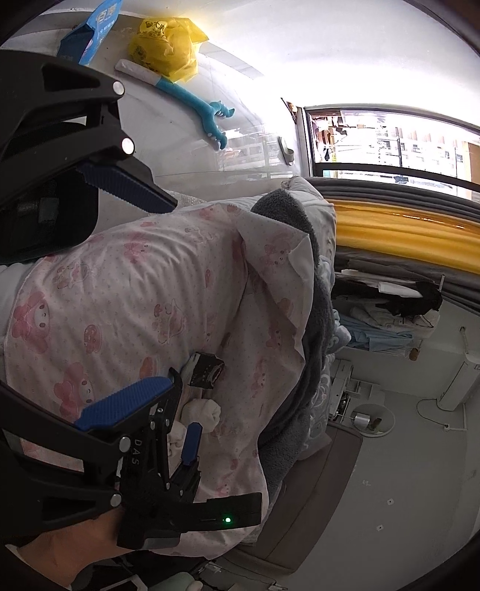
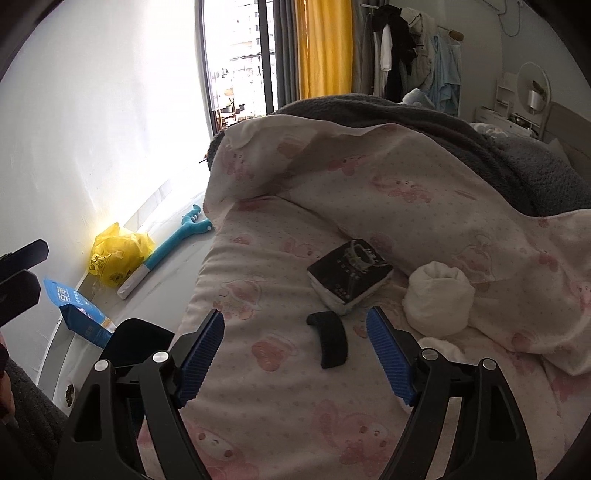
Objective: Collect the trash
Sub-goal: 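Move both tools back toward the remaining items on the bed, then grasp the black curved piece with the left tool while the right tool grasps a white rolled sock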
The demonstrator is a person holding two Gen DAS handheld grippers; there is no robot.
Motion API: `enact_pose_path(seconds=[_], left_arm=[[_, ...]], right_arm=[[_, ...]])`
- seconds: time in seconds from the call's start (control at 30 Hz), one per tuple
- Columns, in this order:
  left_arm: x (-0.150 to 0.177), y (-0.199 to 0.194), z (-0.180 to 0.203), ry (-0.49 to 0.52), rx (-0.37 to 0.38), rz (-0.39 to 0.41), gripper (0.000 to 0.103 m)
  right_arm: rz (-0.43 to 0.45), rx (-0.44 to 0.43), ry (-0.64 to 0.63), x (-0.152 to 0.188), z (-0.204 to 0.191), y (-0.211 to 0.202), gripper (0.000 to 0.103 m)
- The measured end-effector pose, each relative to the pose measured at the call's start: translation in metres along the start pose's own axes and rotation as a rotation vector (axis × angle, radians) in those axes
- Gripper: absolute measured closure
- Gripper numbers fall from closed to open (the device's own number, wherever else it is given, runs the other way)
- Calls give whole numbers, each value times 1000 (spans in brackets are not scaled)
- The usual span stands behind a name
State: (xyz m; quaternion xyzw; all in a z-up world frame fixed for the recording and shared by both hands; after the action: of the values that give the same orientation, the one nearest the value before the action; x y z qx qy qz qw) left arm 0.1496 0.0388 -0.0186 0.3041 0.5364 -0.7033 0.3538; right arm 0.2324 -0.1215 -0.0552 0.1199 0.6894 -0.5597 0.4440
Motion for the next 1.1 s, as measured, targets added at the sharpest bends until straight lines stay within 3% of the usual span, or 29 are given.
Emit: enact_pose_path(seconds=[0.27,0.63,1.1], left_arm=[[8,24,20,23,16,-44,12],[22,55,51,40,77,-104,16],[31,91,82,39,115,-162,27]], right_arm=[[5,51,95,19,51,-1,20],[-10,98,67,33,75,7,16],[-80,29,76,51,94,22,14]])
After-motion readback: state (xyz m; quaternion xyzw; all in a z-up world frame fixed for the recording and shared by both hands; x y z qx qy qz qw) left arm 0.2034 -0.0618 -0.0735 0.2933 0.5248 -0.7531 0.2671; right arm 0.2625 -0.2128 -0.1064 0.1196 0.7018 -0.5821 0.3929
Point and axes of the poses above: each gripper's, at about its wrist camera, not at the fingertips, and y roughly the way its jaws point, z to its right, x to its underside, the point moved 2 cm from there along y, roughly the way its jaws point, and after that the axes turned 5 degrees about -y, right-handed, at the moved point
